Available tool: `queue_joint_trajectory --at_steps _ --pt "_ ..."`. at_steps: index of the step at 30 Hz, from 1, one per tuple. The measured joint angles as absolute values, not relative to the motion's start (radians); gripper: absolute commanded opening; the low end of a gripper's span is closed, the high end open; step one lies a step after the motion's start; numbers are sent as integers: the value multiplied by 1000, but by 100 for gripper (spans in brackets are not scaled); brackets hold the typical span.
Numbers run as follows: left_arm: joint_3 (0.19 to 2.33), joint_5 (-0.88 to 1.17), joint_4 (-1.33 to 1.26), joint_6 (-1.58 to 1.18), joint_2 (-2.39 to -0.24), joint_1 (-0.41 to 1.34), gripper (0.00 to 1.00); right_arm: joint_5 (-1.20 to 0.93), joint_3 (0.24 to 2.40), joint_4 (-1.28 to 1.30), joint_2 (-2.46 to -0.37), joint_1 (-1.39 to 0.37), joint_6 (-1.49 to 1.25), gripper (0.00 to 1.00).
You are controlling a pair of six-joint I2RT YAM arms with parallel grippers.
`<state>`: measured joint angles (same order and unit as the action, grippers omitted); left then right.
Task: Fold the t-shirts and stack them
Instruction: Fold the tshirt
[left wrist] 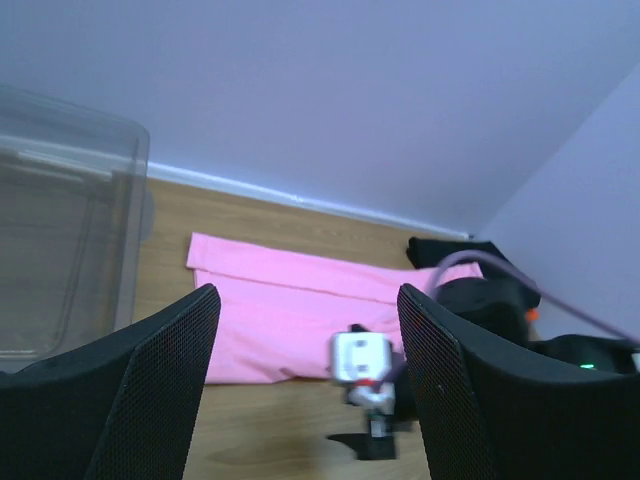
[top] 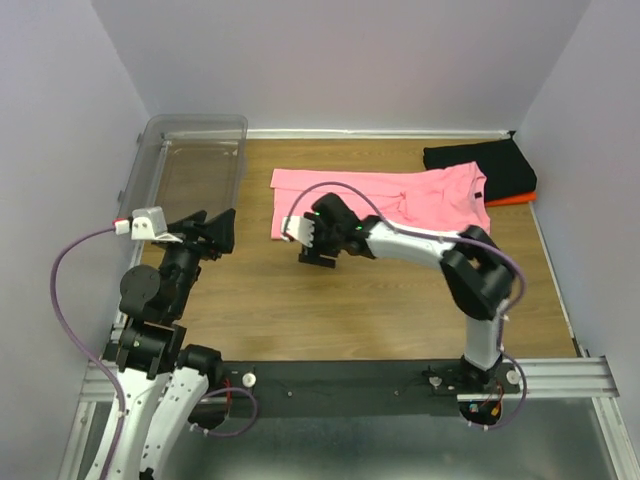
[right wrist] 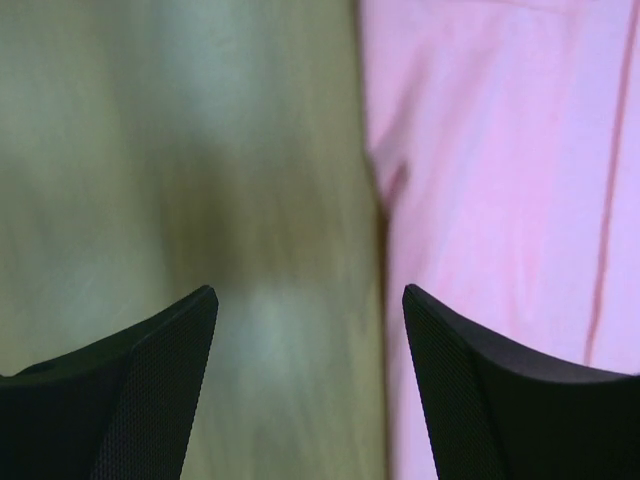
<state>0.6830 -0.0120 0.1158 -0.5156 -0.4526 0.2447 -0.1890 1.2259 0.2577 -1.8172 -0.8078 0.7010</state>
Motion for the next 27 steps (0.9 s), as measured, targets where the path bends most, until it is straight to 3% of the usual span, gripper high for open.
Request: queue_joint_trajectory --at_steps 5,12,14,16,21,23,25,27 --pt "695 -60 191 -496 -327 244 80 50 1455 167 -2100 -890 702 80" --pt "693 -60 257 -482 -299 244 80 205 1563 118 -2196 -910 701 68" --pt "692 -60 262 -479 -297 244 80 216 1566 110 -2204 -908 696 57" --pt "691 -60 266 -478 -297 244 80 219 1568 107 -2213 -908 692 55" --pt "688 -60 273 -475 -289 244 80 217 1593 99 -2241 -904 667 37" --pt "686 -60 272 -475 -283 244 80 201 1613 102 -2257 -898 656 22" --pt "682 -60 271 -475 -276 244 80 183 1618 105 -2263 -892 643 1" --pt "679 -60 271 -475 -274 244 80 163 1618 109 -2264 -888 637 1"
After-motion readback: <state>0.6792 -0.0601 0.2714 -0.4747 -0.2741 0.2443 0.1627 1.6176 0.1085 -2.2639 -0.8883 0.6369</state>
